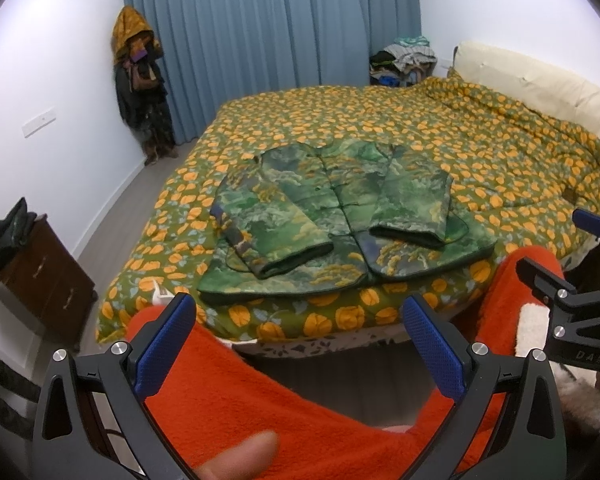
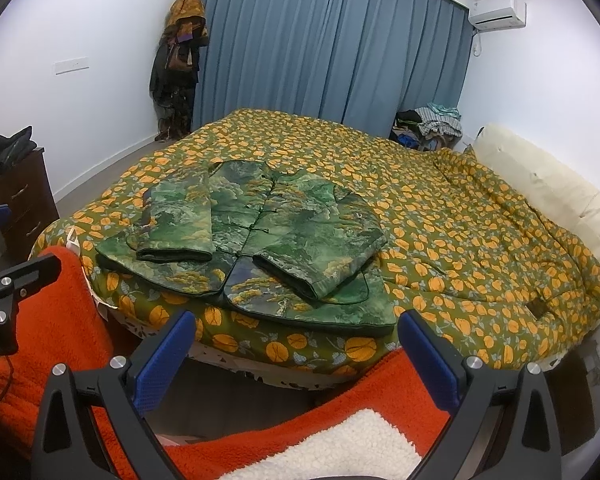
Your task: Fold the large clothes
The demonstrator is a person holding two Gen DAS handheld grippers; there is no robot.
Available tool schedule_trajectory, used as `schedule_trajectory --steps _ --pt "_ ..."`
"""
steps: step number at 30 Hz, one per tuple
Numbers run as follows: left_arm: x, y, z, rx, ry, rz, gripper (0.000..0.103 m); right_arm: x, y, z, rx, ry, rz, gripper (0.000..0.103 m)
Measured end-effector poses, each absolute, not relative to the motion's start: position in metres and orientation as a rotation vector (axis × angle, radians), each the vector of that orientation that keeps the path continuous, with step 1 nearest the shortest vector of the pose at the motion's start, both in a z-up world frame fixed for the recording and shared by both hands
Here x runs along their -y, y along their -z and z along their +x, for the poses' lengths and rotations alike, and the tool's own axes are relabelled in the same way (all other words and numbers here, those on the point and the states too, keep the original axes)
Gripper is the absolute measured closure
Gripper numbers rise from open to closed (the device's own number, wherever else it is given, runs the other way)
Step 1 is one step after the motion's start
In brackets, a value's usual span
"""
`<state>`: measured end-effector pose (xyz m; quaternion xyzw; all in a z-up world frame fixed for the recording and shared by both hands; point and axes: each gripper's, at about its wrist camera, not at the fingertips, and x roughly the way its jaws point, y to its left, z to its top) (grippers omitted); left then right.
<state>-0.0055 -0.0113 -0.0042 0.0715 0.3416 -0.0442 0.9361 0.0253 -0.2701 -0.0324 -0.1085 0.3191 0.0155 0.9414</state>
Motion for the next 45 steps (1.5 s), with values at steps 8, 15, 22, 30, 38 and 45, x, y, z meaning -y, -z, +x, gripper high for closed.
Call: schedule_trajectory --steps 8,15,22,30,38,45 --pt "0.0097 0.0039 -0.0036 -0.697 0.085 0.136 0.000 0.2659 0.0331 0.0255 -0.654 -0.049 -0.222 0.000" --pt "0.0117 0.0005 -0.0078 -0.670 0.092 0.156 0.000 0.2669 0.0327 0.0252 -0.651 -0.053 -0.226 0.000" --pt "0.0134 0.0014 -0.0063 -0.669 0.096 0.157 0.000 0.2653 0.0328 0.0256 -0.648 -0.052 -0.227 0.000" --pt "0.0142 0.0035 -0.0059 -0.673 0.097 0.156 0.000 0.2623 0.0343 0.0256 -0.649 -0.058 -0.235 0.000" --pt "0.0143 0.0058 -0.0055 -0.675 0.102 0.154 0.000 0.2612 0.0345 0.0257 -0.651 -0.057 -0.234 0.000" --pt "0.0145 0.0058 -0.0073 -0.673 0.101 0.151 0.000 0.2643 0.0347 0.0225 -0.649 -0.063 -0.236 0.000"
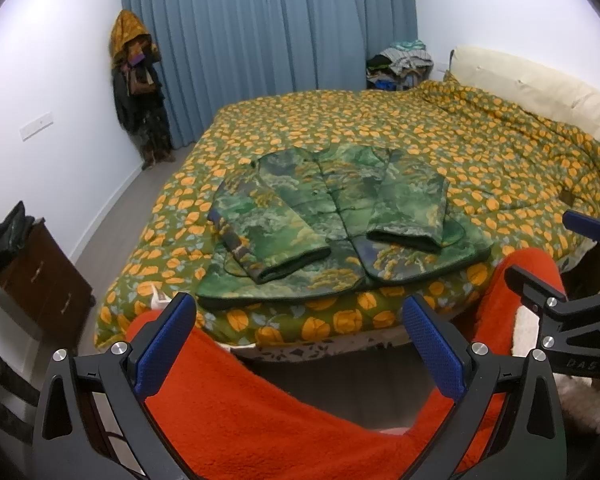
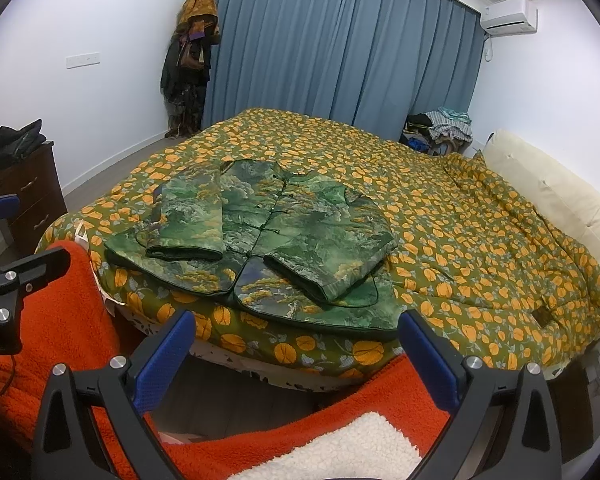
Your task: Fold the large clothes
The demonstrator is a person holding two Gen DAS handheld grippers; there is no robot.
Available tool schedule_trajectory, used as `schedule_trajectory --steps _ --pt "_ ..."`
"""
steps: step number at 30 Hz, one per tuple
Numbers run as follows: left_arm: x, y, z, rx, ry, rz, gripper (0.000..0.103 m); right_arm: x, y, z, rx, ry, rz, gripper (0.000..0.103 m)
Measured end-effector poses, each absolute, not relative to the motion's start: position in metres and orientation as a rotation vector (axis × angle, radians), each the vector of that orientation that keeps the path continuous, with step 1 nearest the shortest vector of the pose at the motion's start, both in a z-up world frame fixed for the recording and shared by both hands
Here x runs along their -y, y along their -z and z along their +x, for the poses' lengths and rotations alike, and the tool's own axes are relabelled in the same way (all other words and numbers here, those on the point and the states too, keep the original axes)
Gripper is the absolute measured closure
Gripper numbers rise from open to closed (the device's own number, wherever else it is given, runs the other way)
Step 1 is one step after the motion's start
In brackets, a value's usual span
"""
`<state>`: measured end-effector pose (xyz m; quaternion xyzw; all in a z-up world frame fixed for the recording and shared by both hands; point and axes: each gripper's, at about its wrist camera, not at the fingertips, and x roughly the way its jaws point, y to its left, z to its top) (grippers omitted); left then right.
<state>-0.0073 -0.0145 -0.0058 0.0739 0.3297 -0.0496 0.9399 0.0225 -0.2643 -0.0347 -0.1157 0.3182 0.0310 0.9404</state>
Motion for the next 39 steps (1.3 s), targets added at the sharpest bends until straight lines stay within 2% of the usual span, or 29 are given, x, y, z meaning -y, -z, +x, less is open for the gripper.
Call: schedule_trajectory --steps 32,39 --pt "0.016 0.001 -0.014 -0.650 0.113 0.158 0.000 0.261 0.027 0.021 -0.629 -0.096 -0.248 0.000" --pt "0.009 0.000 -0.011 -0.660 0.123 0.133 0.000 0.285 0.017 0.027 -0.612 -0.085 -0.157 0.000"
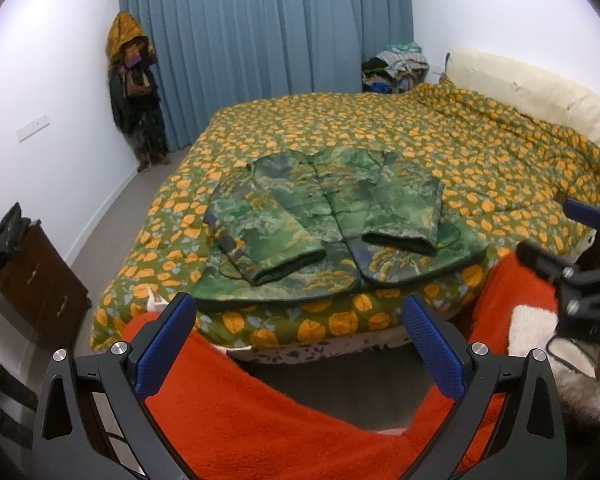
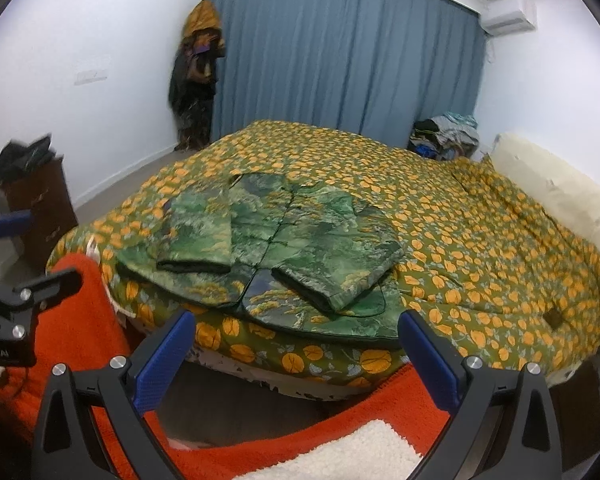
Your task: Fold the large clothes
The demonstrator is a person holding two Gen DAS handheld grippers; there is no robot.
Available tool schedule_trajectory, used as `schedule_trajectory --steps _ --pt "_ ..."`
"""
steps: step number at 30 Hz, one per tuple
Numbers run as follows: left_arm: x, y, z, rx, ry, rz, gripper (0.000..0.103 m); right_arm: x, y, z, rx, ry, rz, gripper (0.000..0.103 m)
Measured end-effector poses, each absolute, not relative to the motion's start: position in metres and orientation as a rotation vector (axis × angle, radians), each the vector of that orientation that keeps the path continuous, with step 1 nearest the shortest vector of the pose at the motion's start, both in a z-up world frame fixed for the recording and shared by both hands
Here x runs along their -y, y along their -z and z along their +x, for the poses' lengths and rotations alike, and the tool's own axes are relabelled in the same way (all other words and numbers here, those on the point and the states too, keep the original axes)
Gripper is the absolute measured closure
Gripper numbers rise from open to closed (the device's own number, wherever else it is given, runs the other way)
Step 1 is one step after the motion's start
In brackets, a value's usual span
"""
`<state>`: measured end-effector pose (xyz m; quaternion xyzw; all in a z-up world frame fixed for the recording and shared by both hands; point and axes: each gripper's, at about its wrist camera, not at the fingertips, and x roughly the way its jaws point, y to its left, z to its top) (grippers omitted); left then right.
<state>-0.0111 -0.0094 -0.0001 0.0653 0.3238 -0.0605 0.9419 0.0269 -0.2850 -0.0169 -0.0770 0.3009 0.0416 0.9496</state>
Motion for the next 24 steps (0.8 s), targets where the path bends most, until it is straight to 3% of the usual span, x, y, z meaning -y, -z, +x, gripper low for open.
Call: schedule_trajectory --steps 11,15,18,24 --pt "-0.041 0.001 0.040 -0.642 0.171 0.027 0.000 0.327 -0.007 0.043 -0.455 -0.150 -0.037 0.000" --pt "-0.067 0.032 0.102 -0.768 0.223 -0.009 0.000 0.355 -0.017 0.080 -0.338 -0.138 -0.103 0.000" --pt "-0.087 0.070 0.147 -0.890 0.226 -0.066 0.000 0.389 0.007 0.136 -0.505 -0.157 -0.047 0.000" --pt "-0.124 0.154 0.206 -1.085 0.118 -0.131 0.000 0.457 0.113 0.222 -0.908 -0.057 0.074 0.000"
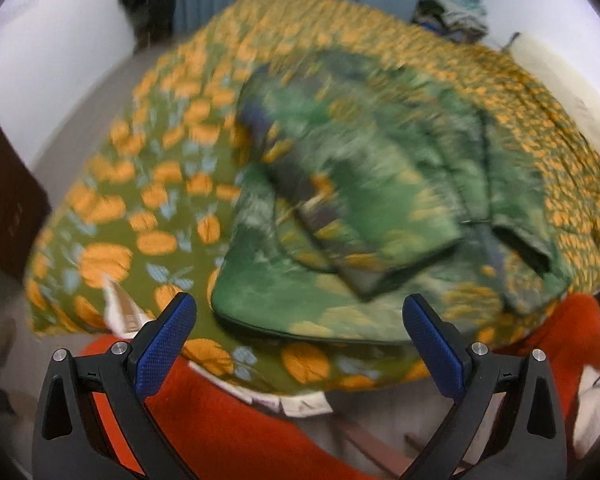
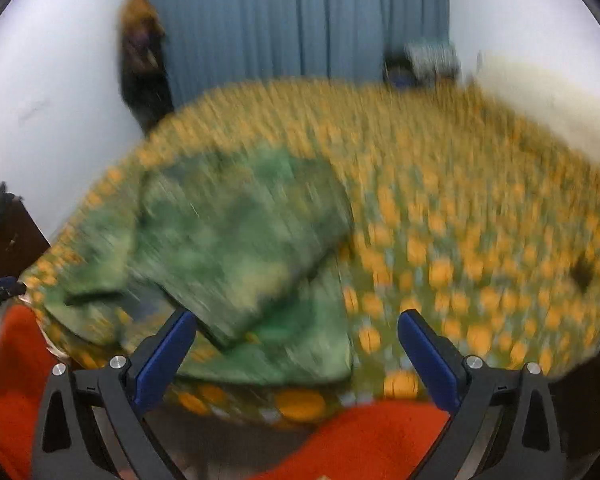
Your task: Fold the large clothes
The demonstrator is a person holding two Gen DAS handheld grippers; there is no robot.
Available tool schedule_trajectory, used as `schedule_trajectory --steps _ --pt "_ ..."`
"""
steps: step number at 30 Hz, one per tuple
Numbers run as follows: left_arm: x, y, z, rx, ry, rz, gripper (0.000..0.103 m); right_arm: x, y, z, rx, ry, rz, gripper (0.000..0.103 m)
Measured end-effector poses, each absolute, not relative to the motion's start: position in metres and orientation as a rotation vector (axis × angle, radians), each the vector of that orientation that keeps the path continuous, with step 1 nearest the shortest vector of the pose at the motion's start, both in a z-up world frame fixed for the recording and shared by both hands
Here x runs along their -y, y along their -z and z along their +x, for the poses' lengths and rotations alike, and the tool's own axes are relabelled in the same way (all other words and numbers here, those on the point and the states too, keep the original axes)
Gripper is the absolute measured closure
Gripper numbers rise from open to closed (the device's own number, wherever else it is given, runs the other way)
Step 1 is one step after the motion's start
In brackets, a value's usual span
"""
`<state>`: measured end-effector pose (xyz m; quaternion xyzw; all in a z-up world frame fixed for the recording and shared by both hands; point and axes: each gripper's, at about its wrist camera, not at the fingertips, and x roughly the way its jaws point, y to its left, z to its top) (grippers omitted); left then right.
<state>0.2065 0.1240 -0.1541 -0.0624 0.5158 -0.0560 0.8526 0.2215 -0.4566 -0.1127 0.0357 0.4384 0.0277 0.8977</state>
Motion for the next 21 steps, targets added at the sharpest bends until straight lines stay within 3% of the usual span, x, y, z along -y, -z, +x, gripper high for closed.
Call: schedule_trajectory --steps 5,9,12,14,15,17,21 --pt "-0.136 0.202 0.238 -1.223 0.093 -0.217 0.001 0.485 0.189 0.267 -1.079 -0.041 0.245 0.000" --pt "-0.123 0.211 0.242 -1.258 0.139 -0.201 0.003 0.479 0.228 0.284 -1.175 -0.069 0.260 0.000" --pt "-0.114 0.213 0.241 -1.276 0.134 -0.148 0.027 0.473 0.243 0.290 -1.240 -0.083 0.282 0.004" --pt "-0.113 0.213 0.240 -1.282 0.141 -0.141 0.062 0.470 0.245 0.289 -1.255 -0.119 0.311 0.044" --pt "-0.112 0.211 0.238 -1.279 0.142 -0.136 0.069 0.467 0.243 0.287 -1.251 -0.114 0.294 0.049" --pt "-0.111 0.207 0.234 -1.272 0.134 -0.132 0.081 0.464 0.238 0.287 -1.236 -0.122 0.261 0.084" --pt "-0.117 0.198 0.226 -1.257 0.135 -0.143 0.086 0.462 0.221 0.276 -1.207 -0.121 0.252 0.088"
